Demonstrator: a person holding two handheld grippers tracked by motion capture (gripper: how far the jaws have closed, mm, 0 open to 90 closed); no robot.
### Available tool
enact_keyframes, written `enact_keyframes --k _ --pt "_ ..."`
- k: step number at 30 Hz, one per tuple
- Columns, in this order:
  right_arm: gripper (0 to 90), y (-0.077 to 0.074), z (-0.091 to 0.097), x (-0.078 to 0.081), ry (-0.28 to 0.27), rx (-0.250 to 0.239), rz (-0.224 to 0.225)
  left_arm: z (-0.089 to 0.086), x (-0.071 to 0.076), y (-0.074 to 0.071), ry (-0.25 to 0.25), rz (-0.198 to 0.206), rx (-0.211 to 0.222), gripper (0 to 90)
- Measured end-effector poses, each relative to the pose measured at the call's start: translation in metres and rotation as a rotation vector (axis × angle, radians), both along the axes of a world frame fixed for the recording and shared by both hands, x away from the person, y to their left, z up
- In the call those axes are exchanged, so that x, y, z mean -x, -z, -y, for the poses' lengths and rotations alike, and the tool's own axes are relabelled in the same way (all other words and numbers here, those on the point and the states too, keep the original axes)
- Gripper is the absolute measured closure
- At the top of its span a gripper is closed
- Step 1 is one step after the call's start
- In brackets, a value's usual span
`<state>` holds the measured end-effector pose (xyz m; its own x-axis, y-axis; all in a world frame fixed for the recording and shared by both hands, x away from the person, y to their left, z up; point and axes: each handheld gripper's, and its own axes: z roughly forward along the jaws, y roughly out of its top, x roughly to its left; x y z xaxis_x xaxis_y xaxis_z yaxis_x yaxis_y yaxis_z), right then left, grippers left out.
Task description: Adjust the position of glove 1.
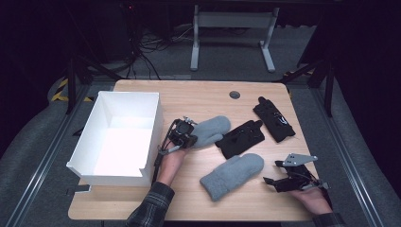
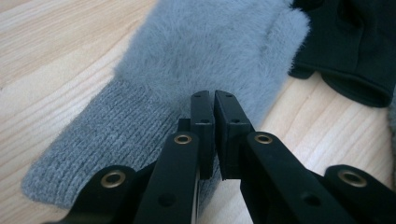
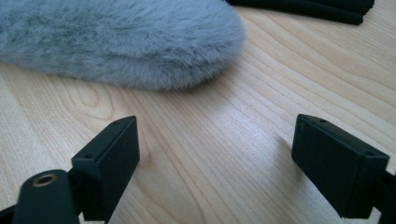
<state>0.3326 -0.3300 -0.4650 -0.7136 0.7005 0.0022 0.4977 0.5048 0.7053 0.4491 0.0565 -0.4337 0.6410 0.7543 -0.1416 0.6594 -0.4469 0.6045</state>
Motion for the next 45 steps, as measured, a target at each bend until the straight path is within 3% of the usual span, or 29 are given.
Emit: enact_keyframes --k 5,7,10,13,17,23,27,29,33,35,38,45 --pt "15.6 0.000 0.000 0.000 -0.001 -0.002 0.000 0.005 0.007 -0.001 0.034 -0.030 0.010 88.7" --pt "15.6 0.000 0.000 0.000 -0.003 -0.001 0.001 0.009 0.011 -0.003 0.049 -0.012 -0.016 88.3" --pt "15.6 0.000 0.000 0.000 -0.003 -0.003 -0.001 0.007 0.009 -0.008 0.036 0.011 -0.017 84.8" --pt "15.6 0.000 0.000 0.000 -0.003 -0.001 -0.002 0.006 -0.005 -0.019 0.011 0.055 -0.026 79.9" --pt "15.7 0.000 0.000 0.000 -0.004 -0.004 -0.002 0.007 -0.020 -0.023 -0.002 0.082 -0.045 74.9" --pt "15.7 0.000 0.000 0.001 -0.005 -0.003 -0.002 0.009 -0.052 -0.012 0.013 0.050 -0.054 59.0" --pt "15.7 0.000 0.000 0.001 -0.006 -0.006 -0.004 0.008 -0.062 0.000 0.030 0.017 -0.071 54.0" --pt "15.7 0.000 0.000 0.001 -0.006 -0.007 -0.004 0.007 -0.065 0.007 0.046 -0.011 -0.070 54.4" --pt "15.7 0.000 0.000 0.001 -0.006 -0.004 -0.003 0.005 -0.065 0.011 0.078 -0.042 -0.015 73.3" --pt "15.7 0.000 0.000 0.001 -0.006 -0.006 -0.003 0.004 -0.064 0.009 0.075 -0.053 -0.010 82.4" --pt "15.7 0.000 0.000 0.001 -0.005 -0.004 -0.002 0.002 -0.062 0.005 0.054 -0.063 0.025 85.5" --pt "15.0 -0.002 -0.001 0.001 -0.003 -0.015 -0.026 -0.002 -0.048 -0.020 0.030 -0.010 0.096 86.5"
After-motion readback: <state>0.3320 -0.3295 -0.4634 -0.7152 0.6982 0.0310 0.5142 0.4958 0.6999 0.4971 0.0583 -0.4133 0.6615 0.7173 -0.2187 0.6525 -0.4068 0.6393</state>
